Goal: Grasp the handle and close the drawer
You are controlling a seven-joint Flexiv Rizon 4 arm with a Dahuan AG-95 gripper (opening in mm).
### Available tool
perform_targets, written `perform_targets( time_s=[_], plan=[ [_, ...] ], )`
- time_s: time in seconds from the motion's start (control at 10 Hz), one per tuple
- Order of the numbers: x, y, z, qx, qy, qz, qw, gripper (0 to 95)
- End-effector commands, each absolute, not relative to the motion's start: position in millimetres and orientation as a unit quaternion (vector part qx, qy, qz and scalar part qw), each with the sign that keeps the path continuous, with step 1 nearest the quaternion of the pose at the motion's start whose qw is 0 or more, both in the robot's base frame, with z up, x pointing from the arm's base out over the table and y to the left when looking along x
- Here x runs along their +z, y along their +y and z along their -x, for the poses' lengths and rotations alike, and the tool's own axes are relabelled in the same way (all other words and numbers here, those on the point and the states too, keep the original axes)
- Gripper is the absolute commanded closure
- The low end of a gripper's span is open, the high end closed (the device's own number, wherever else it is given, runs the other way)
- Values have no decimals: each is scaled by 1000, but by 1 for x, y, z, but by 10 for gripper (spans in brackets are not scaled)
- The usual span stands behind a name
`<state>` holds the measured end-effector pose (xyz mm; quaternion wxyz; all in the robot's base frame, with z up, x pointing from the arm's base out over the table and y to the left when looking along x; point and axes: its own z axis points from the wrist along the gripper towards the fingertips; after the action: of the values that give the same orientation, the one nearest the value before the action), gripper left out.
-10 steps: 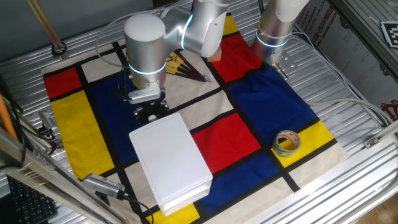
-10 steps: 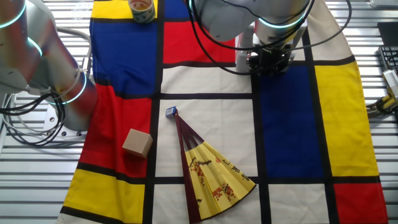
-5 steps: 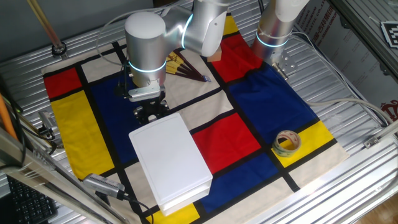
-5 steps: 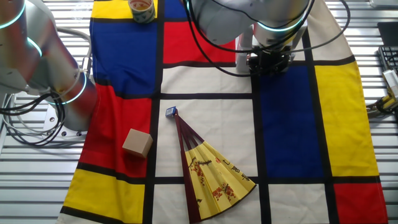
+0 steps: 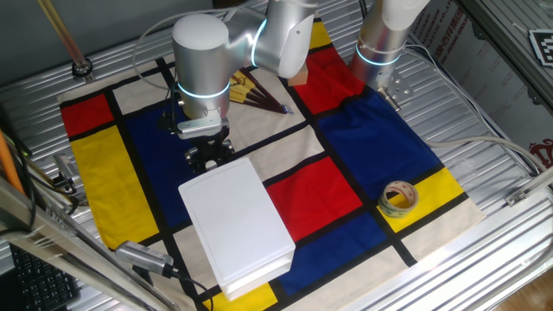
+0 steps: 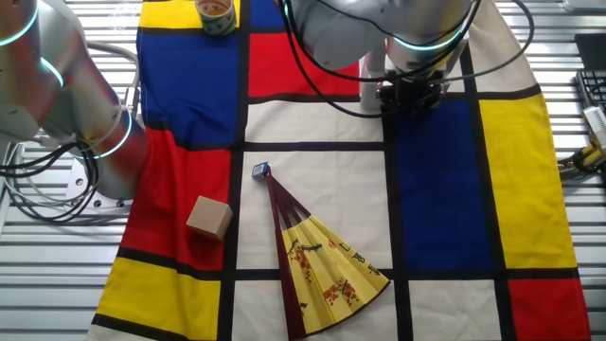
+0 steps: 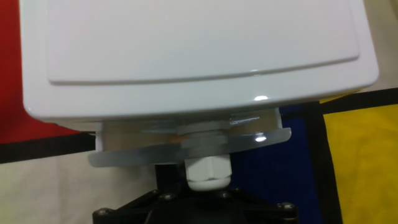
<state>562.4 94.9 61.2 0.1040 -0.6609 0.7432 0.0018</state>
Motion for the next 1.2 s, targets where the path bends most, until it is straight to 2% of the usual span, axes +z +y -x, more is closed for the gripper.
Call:
perform_targets(
  time_s=[0.1,1.2],
  plan=[
    [62,96,-563,3,743,661,105,950],
    [62,95,-562,4,721,682,123,950]
  ],
)
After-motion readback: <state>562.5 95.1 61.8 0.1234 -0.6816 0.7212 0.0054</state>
